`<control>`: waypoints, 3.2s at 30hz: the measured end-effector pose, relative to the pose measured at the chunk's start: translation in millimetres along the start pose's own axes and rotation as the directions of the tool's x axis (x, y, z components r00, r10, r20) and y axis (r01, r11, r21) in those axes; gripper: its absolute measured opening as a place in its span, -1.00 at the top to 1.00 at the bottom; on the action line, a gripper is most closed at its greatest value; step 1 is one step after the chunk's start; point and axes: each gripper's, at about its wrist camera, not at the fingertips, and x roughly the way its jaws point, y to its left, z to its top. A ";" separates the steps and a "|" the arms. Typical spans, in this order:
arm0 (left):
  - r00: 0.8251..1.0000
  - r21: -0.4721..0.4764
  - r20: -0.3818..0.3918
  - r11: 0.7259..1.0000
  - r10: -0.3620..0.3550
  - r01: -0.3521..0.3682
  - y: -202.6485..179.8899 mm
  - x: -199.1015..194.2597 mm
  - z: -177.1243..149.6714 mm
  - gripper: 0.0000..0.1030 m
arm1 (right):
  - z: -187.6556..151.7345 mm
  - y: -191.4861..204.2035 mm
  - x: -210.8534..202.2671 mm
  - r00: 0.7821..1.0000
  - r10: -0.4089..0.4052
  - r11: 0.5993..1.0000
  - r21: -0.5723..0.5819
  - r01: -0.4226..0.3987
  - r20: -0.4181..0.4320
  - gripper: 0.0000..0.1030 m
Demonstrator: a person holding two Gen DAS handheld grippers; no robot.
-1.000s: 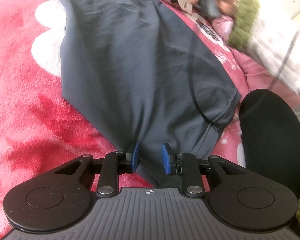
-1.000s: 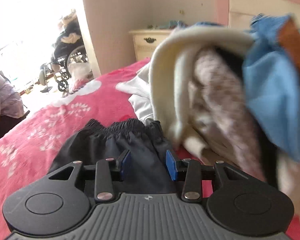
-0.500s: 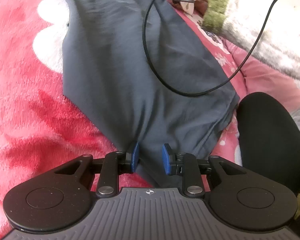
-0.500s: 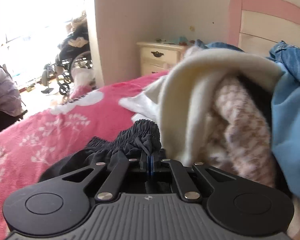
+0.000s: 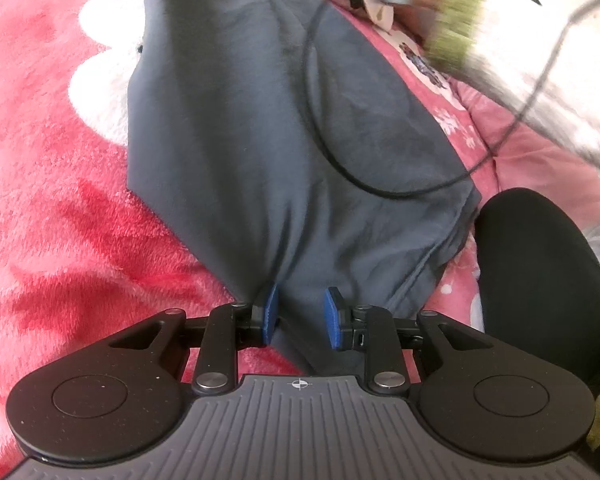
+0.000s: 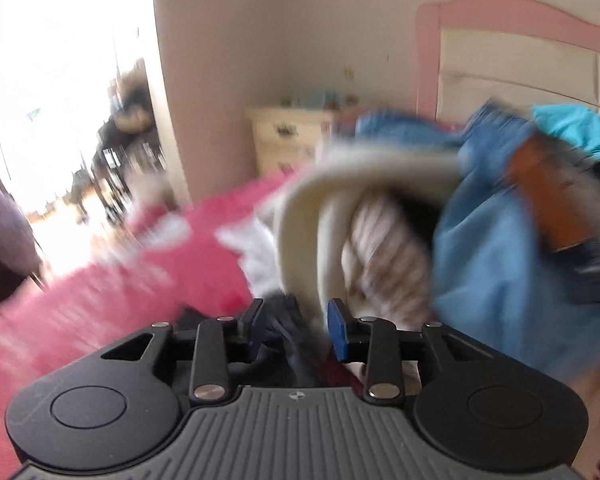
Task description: Fold clothes
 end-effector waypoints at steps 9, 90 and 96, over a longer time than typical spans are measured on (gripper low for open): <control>0.998 -0.026 0.061 1.000 0.017 -0.016 -3.9 -7.5 -9.4 0.45 | 49.8 1.7 -231.4 0.968 0.180 0.954 0.209 -0.215 0.177 0.29; 0.952 -0.102 0.303 0.995 0.037 -0.007 18.2 -44.8 61.7 0.61 | -238.5 83.9 -139.5 0.827 0.336 0.804 0.594 -0.003 -0.451 0.93; 0.930 0.172 0.325 0.957 0.170 -0.235 -15.2 -30.5 43.1 0.61 | -240.6 80.3 -138.0 0.825 0.350 0.777 0.629 0.010 -0.445 0.92</control>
